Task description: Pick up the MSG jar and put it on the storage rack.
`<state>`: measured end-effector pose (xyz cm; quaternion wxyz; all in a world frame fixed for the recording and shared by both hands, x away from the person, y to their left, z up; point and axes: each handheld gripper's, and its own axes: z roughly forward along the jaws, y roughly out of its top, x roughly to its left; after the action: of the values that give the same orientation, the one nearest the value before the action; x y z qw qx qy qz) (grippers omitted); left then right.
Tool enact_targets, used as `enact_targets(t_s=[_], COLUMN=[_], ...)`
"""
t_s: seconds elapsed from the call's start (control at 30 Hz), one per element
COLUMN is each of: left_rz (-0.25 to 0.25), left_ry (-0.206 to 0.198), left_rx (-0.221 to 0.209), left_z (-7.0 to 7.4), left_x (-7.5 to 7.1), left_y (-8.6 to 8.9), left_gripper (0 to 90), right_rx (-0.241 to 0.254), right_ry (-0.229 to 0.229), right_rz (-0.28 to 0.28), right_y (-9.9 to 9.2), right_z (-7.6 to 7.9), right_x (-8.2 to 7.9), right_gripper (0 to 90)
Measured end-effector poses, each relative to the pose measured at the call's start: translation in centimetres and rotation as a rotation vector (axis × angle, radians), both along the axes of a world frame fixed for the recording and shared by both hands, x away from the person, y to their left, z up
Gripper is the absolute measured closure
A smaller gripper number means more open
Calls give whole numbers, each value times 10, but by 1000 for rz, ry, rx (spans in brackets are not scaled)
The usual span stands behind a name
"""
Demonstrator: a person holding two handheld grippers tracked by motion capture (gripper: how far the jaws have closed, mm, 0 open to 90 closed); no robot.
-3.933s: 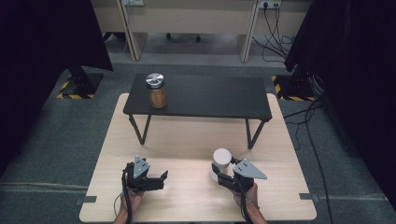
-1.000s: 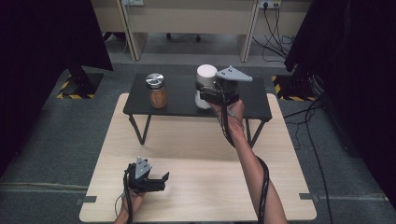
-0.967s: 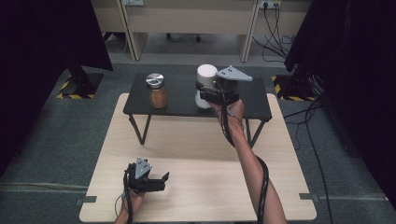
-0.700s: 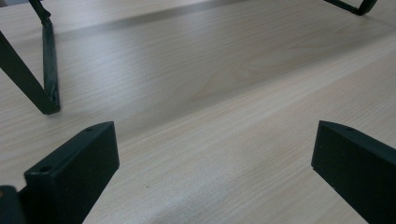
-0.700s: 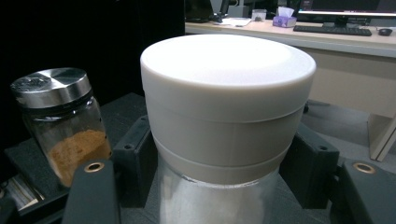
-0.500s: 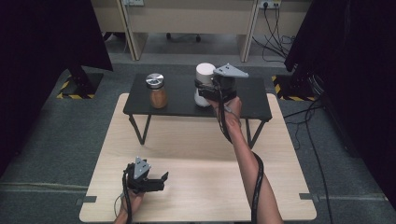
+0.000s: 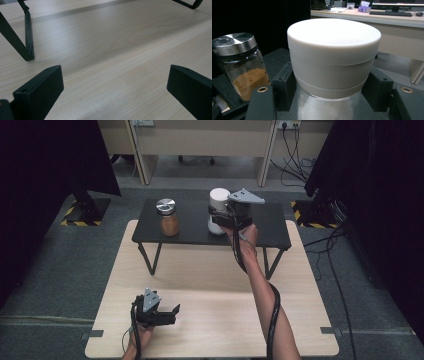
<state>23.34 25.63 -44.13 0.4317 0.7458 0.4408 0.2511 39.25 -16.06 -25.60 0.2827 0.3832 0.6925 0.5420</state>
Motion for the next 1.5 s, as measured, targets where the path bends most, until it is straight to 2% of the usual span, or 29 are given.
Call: enact_targets(t_s=[0.5,0.53,0.6,0.67,0.73,0.93,1.23,1.5], left_rz=[-1,-1,-2,-1,-3,-6,-6,-7], left_ry=[0,-1,-3,-1,-2,-2,-2,-2], left_rx=[4,4,7,5,8,14,15,15], left_z=[0,0,0,0,1,1,1,1], left_x=[-1,-2,-2,-2,-2,-3,-2,-2], left_y=[-1,-1,-2,-2,-2,-4,-4,-4], left_gripper=[1,0,0,0,0,0,0,0], right_rx=[-20,-18,-16,-45,-63,-48,-51,-42], right_ry=[-9,-12,-21,1,-11,5,-9,-7], right_rz=[0,1,-4,4,-5,-34,-47,-39], right_y=[1,1,1,4,8,9,13,8], right_z=[-3,-3,-2,6,8,9,4,2], right_x=[0,-1,-3,-1,-4,-7,-11,-14], right_gripper=[347,333,237,178,150,36,6,2])
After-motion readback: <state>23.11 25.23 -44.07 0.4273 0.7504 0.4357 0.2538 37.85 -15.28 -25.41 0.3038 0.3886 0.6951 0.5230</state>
